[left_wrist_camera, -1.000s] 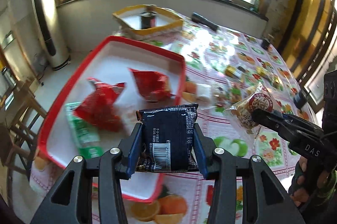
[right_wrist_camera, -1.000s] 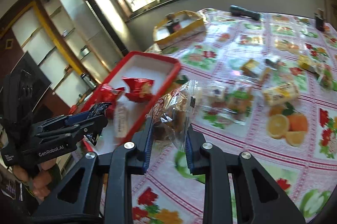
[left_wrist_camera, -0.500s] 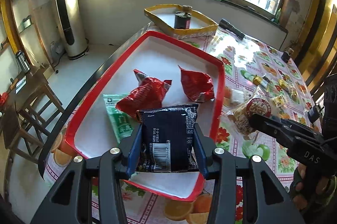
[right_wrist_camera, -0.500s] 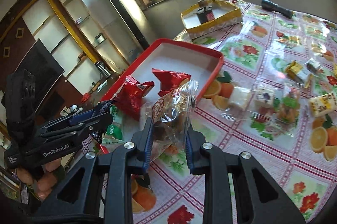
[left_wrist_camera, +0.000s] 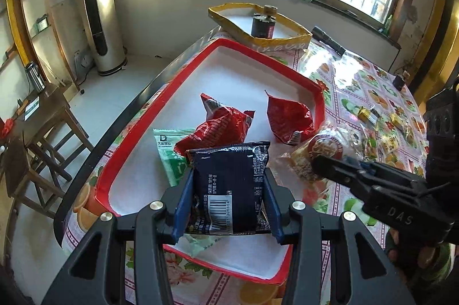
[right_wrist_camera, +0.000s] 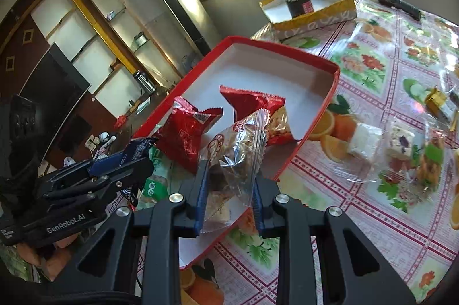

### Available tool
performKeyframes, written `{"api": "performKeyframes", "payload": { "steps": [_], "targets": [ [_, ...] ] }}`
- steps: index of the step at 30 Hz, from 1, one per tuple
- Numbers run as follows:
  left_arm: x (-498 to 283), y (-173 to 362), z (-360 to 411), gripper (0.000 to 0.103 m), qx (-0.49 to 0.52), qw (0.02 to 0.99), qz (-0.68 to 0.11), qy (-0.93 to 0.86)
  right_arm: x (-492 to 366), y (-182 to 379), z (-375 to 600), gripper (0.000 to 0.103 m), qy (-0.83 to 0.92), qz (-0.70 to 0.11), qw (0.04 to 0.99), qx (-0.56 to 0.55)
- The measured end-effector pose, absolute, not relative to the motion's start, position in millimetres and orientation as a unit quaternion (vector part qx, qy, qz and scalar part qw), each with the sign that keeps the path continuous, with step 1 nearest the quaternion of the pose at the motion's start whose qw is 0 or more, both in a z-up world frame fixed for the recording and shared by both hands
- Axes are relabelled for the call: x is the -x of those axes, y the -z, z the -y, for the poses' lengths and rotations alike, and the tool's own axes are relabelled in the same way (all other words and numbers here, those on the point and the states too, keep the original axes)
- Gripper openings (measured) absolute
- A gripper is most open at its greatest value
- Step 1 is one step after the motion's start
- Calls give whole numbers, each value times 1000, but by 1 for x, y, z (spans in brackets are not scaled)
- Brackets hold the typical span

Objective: Organize snacks
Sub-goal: 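Carry the dark blue bag and clear cookie bag over the red tray, then open the left tool to drop the dark blue bag while right tool drops the cookie bag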

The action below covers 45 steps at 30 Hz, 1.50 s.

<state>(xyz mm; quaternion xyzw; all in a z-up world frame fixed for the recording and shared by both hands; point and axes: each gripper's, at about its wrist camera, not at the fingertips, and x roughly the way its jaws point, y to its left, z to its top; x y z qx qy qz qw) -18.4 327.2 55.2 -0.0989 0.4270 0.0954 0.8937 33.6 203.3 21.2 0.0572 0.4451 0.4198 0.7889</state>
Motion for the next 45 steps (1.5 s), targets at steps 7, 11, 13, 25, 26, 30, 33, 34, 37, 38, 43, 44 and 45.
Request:
{"api": "performKeyframes", "payload": {
  "steps": [7,11,13,25,26,30,33,34,37,38,43,44,45],
  "targets": [
    [13,-50,-328,45,95,891,-432,-99,-46,-10,-213,29,-411,-452,791,-48],
    [6,-44,-330,45,90,886,-440,-114,-56,-9,-215,29,-398,-446,800,-47],
    [2,-41,-330,45,77,883,-443,-136,-62,-9,-218,29,-394,-445,802,-49],
    [-5,-30,-325,46,50,876,-445,-177,-72,3,-229,32,-395,-465,790,-63],
    [-5,-31,-325,46,49,876,-445,-176,-72,3,-230,32,-394,-463,792,-61],
    [-4,-31,-325,49,49,876,-445,-179,-70,0,-229,35,-389,-459,797,-54],
    [-1,-32,-325,60,52,874,-446,-186,-67,-3,-227,45,-388,-453,801,-50],
    [0,-33,-325,61,52,874,-444,-188,-66,-4,-226,52,-385,-452,803,-47],
    [5,-40,-326,63,51,877,-436,-194,-59,-10,-219,57,-383,-444,809,-46],
    [7,-42,-326,65,52,879,-432,-193,-57,-12,-216,58,-382,-442,810,-46],
    [14,-53,-323,70,55,887,-416,-192,-51,-16,-200,64,-377,-434,816,-59],
    [15,-54,-323,70,57,888,-414,-191,-51,-15,-196,66,-375,-433,817,-63],
    [15,-55,-322,70,59,888,-413,-191,-51,-15,-194,67,-372,-433,818,-65]
  ]
}}
